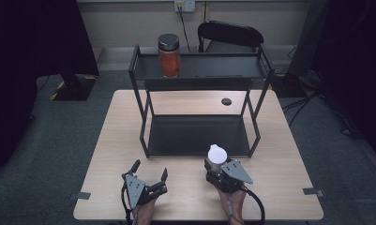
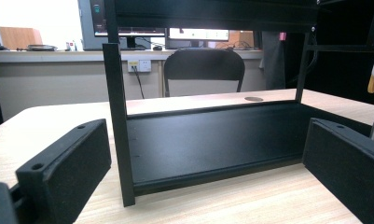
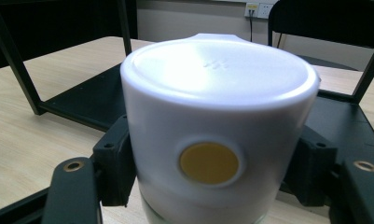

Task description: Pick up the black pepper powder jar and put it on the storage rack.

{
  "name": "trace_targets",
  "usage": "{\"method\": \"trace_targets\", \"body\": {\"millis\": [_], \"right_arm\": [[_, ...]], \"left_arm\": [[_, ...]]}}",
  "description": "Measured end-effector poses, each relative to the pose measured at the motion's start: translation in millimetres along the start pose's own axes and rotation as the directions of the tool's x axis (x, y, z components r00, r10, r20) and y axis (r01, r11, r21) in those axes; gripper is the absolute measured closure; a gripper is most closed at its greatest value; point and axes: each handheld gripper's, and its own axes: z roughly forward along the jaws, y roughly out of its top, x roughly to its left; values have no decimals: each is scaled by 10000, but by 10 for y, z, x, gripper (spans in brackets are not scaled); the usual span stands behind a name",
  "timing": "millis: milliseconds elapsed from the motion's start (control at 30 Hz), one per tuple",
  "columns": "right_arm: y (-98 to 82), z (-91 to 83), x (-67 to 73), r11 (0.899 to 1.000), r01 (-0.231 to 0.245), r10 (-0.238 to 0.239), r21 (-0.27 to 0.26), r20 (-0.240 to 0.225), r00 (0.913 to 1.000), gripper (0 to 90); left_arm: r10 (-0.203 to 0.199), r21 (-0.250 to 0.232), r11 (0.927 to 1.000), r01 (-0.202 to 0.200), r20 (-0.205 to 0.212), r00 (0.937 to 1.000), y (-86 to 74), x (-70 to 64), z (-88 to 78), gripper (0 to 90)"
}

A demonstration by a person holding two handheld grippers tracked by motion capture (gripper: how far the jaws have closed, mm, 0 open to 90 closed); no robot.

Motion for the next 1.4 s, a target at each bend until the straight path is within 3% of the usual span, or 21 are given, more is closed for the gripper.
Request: {"method": "trace_targets", "body": {"millis": [433,700,1400], "right_arm": [[18,-18,-10,10000,-90,90,2,-63,9999,303],[8,-86,0,9987,-160,159,-476,-14,9999,304],[278,-175,-20,9942,19,-78,-1078,-539,9985,304]], "left_arm": [[6,-1,10000,-6,2,10000,0,1,0,3],[9,4,10000,-9,6,10000,1,1,0,3],[10,0,10000,-10,46,10000,1,8,0,3]]}}
